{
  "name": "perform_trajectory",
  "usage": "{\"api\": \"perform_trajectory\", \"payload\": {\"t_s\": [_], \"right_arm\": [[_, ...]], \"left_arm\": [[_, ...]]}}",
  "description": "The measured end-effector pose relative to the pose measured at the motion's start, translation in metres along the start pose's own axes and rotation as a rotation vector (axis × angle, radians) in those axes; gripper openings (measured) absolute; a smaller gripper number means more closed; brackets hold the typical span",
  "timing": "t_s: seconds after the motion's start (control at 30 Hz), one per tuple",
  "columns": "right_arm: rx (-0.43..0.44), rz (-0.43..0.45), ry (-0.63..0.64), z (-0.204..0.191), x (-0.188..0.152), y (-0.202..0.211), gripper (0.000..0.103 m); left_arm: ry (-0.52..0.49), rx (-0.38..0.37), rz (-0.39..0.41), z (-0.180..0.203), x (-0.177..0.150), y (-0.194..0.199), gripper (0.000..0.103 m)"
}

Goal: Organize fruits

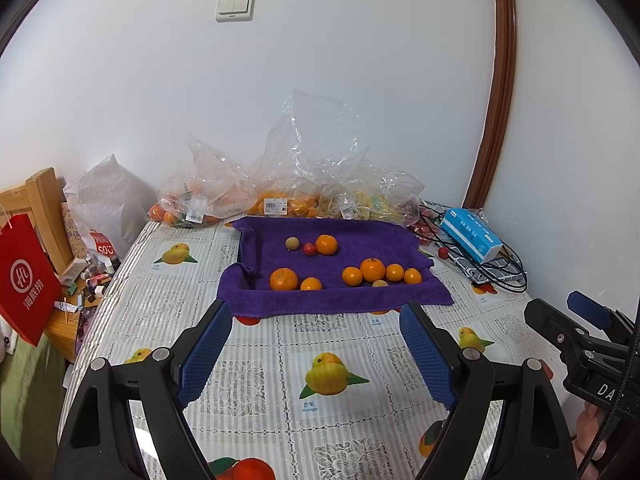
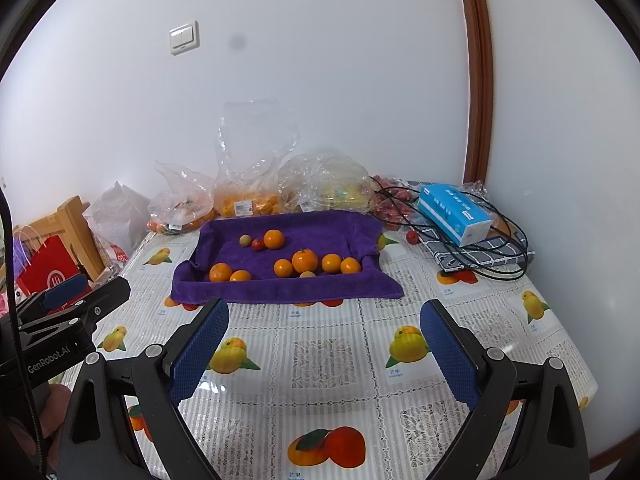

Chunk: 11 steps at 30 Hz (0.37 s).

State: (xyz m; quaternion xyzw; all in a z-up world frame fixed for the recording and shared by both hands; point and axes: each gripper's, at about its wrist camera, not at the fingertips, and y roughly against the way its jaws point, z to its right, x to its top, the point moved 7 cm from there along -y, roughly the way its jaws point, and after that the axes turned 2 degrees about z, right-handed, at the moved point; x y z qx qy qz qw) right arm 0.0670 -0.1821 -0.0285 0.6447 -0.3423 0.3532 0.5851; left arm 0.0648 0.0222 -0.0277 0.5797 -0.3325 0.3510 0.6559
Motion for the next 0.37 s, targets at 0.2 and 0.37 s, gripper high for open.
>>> {"api": "perform_trajectory", "payload": {"t_s": [0.2,0.37], "right_arm": [[0.0,0.001,0.001,-0.0007,-0.0001,-0.0001,0.096],[0.001,0.0,0.001,-0.0011,-0.0003,-0.0001,0.096]], "left_arm": [[0.0,0.001,0.0,0.0,0.0005,0.0007,0.085],[0.0,0.002,0.004,-0.0007,0.0021,0.0014,0.085]]}}
